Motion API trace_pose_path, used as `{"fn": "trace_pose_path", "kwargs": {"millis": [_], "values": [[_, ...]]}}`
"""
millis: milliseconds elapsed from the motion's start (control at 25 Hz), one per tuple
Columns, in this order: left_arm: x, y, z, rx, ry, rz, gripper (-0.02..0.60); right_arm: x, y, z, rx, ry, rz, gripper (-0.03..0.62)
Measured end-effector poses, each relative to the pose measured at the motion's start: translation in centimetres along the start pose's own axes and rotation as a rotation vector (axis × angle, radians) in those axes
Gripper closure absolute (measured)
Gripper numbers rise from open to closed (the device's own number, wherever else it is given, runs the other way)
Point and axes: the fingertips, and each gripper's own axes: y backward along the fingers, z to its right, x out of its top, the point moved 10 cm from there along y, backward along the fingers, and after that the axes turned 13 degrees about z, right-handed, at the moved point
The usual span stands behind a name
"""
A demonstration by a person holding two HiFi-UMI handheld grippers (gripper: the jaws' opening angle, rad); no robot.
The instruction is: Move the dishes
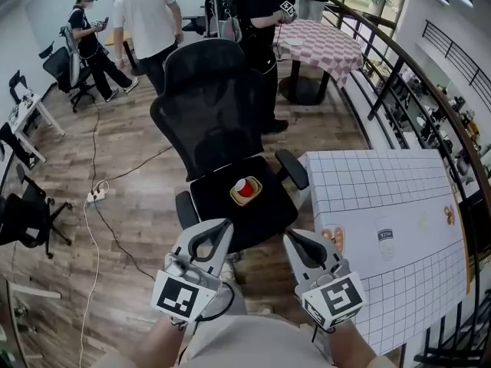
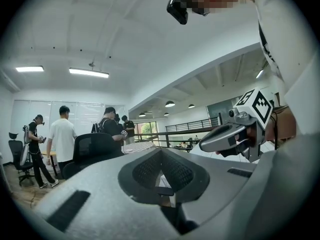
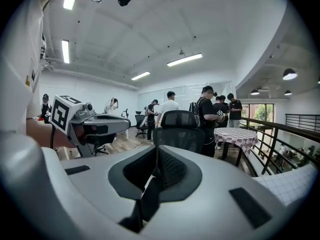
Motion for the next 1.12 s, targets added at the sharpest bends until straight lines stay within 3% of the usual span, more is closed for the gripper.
{"fn": "trace_pose_path", "kwargs": {"millis": [280, 520, 840, 1120], "values": [[-1.6, -2.9, -6.3, -0.021, 0.008, -0.001, 0.568, -0.3, -7.2, 1.5, -0.031, 0.012, -0.007, 0.566], [-1.0, -6.2, -8.2, -0.061, -0.009, 0.025, 0.568, 1.9, -10.0, 3.8, -0.048, 0.025, 0.013, 0.565], [-2.6, -5.8, -15.8, -0.095, 0.023, 0.062, 0.568, 2.7, -17.0, 1.8, -0.095, 0.1, 0.023, 0.565], [-2.7, -6.6, -18.8, -0.073, 0.018, 0.075, 0.568, 2.9, -20.0, 1.6, -0.104, 0.084, 0.033, 0.565]]}}
